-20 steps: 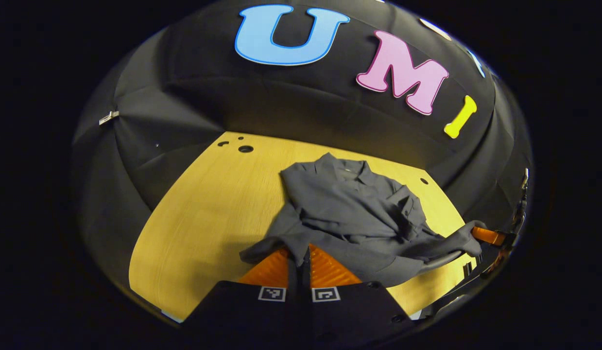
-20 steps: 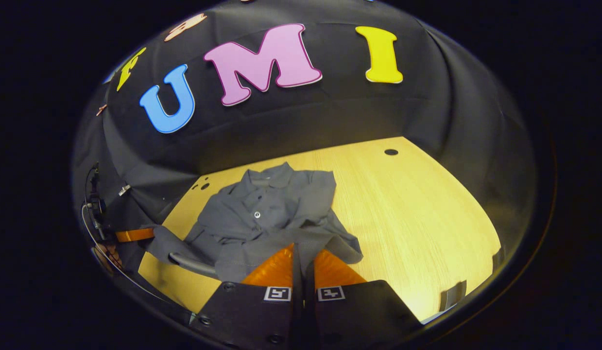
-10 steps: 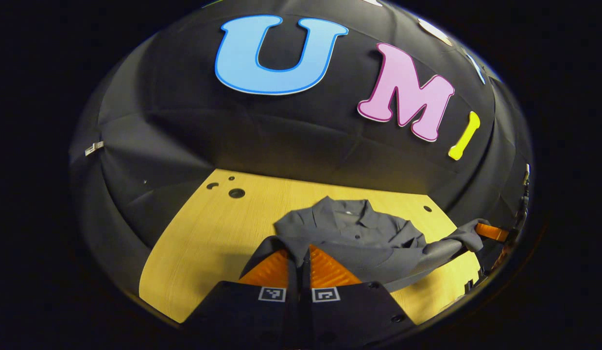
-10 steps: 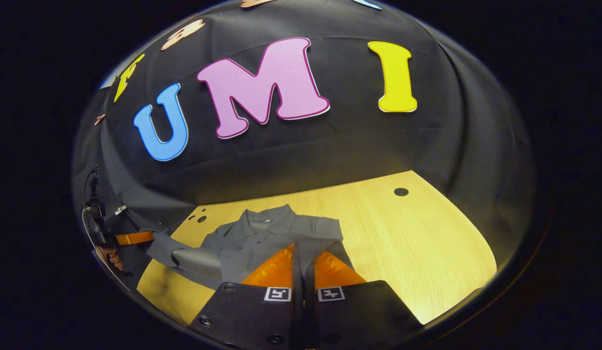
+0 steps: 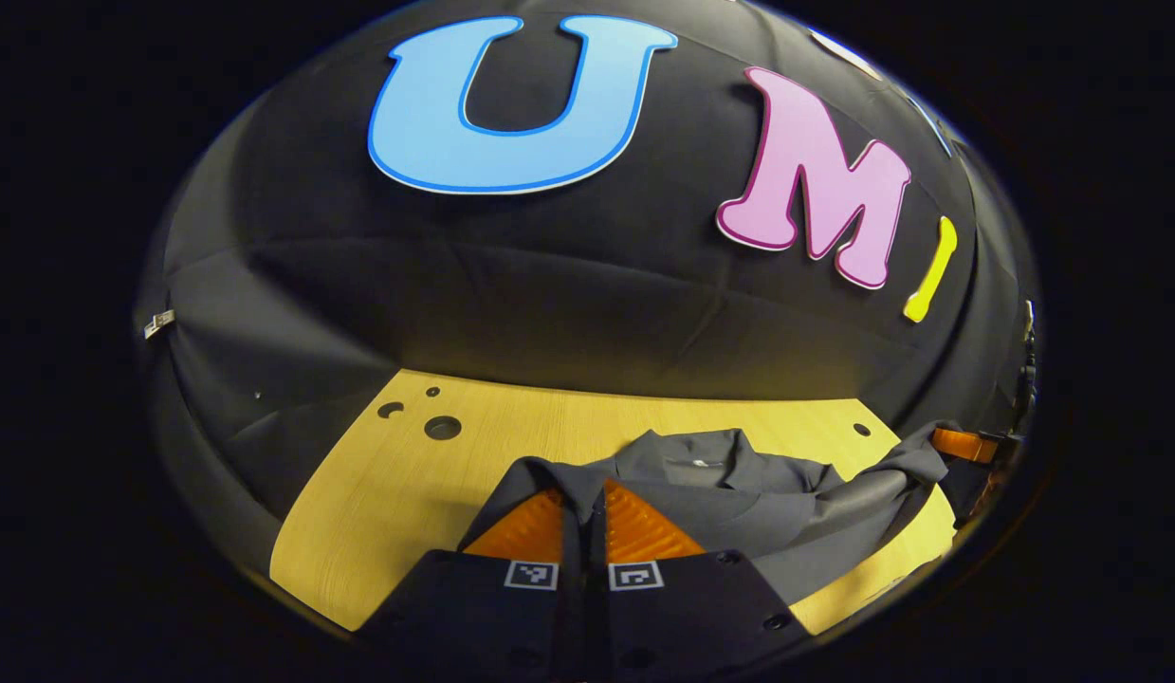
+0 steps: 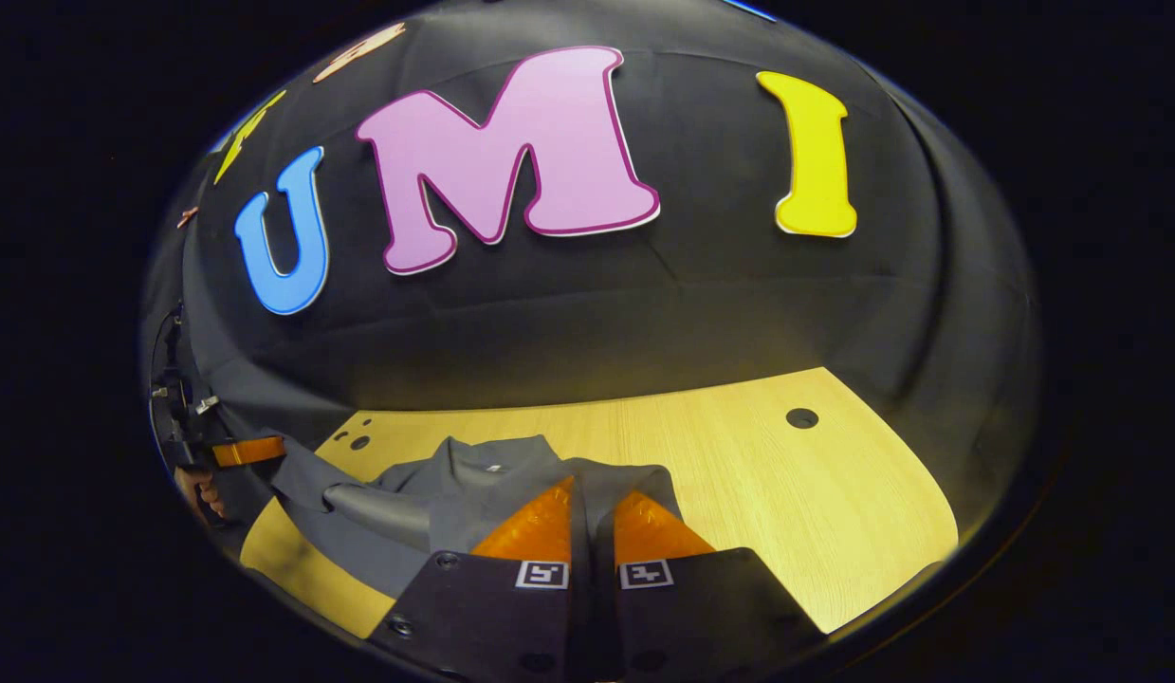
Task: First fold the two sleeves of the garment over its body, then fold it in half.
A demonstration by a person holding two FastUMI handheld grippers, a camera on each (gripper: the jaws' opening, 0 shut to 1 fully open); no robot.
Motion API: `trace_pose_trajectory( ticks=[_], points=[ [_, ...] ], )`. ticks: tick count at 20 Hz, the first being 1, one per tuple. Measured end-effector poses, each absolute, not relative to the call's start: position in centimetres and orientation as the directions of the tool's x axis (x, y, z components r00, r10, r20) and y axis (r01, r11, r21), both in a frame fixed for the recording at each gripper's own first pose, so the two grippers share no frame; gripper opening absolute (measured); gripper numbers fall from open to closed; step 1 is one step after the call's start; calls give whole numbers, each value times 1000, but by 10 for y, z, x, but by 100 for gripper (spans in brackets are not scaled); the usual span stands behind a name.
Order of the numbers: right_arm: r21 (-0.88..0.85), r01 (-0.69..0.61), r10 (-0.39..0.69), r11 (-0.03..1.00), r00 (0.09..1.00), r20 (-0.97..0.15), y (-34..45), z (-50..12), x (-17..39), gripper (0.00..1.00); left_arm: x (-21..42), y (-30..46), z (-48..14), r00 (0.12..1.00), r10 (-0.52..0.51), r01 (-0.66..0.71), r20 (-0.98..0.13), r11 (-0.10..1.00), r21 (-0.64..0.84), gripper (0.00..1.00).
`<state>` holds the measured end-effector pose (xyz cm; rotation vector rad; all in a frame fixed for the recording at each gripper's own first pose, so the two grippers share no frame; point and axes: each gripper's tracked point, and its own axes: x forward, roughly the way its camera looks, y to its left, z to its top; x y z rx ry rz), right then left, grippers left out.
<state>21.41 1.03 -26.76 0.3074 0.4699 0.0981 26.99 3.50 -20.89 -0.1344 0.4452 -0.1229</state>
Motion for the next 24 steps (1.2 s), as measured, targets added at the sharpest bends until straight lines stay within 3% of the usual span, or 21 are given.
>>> trace_pose_trajectory(
  ticks=[2,3,4,11,21,24],
  points=[
    [310,-20,160,950,887,-433,11,-280,232,5,288,33,-216,897,-145,89,-417,985,-150,2],
    [306,-19,158,952,887,-434,11,-287,240,0,298,32,-221,899,-142,90,-414,986,-142,5],
    [300,-18,154,954,887,-435,10,-295,249,5,307,31,-228,900,-141,93,-413,987,-134,5],
    [265,-7,141,964,862,-488,12,-369,295,5,352,29,-296,874,-108,73,-473,993,-93,5],
    [247,17,144,969,773,-617,29,-452,301,5,357,33,-367,797,-46,27,-602,999,-40,5],
    [267,34,148,963,760,-633,29,-451,297,13,353,34,-367,786,-16,11,-618,1000,-13,10]
  ],
)
